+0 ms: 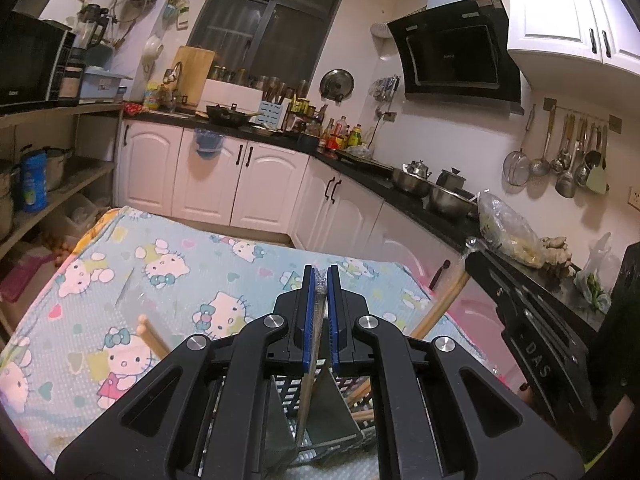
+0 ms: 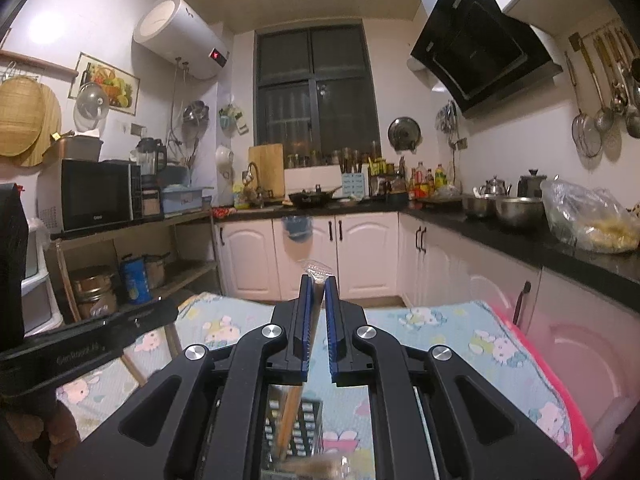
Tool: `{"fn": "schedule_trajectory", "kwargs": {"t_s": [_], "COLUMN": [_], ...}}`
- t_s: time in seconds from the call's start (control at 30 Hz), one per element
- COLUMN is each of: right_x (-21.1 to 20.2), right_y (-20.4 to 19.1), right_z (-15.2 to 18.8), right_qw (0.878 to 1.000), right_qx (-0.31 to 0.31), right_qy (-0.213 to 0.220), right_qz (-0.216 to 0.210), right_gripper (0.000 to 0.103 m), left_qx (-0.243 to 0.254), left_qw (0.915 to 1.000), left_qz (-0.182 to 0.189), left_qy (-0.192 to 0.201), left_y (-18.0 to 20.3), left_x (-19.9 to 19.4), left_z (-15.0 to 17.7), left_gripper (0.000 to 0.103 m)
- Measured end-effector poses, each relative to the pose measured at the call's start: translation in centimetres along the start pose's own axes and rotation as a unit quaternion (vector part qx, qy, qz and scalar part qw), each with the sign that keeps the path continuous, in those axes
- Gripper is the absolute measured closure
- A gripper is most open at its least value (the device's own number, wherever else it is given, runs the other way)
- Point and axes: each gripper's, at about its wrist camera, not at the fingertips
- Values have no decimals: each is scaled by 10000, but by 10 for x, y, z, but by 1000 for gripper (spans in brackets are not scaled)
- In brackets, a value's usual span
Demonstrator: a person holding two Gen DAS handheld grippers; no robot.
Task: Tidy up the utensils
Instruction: 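Lower the left tool's chopstick into the holder while the right tool lowers its chopstick too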
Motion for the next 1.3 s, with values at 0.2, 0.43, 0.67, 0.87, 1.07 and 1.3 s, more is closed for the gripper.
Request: {"fn": "schedule_trajectory", "kwargs": {"t_s": [0.2,0.43,0.67,0.87,1.07,1.3], "right_x": [-5,-13,-17,-23,-28,-34], "right_y": [1,-1,0,-3,-5,0], "right_z": [8,11,14,15,15,15], "right_qw": [9995,9984,9960,9950,9940,9925], "right_qx": [148,275,476,516,550,633], "right_qy": [-271,-488,-751,-860,-948,-1041], "right_qz": [42,101,67,-20,-67,-89], "right_gripper": [96,96,96,96,95,92], "left_qx": [-38,-166,-270,-388,-367,-364], "left_qw": [10000,9997,9992,9985,9983,9978], "left_qz": [-10,74,-9,-44,-63,-94], "left_qy": [-63,-181,-295,-372,-438,-548], "left_y": [-5,-11,-19,-25,-24,-25], "left_x": [-2,-7,-16,-24,-28,-32], "left_z": [6,11,12,17,21,24], "left_gripper": [101,101,101,101,101,100]}}
Point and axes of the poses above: each gripper's, at about its wrist camera, not at the fingertips, and x roughly the way its jaws point, y to its right, z to its underside, and after that the axes turned 6 degrees about -z, right-handed
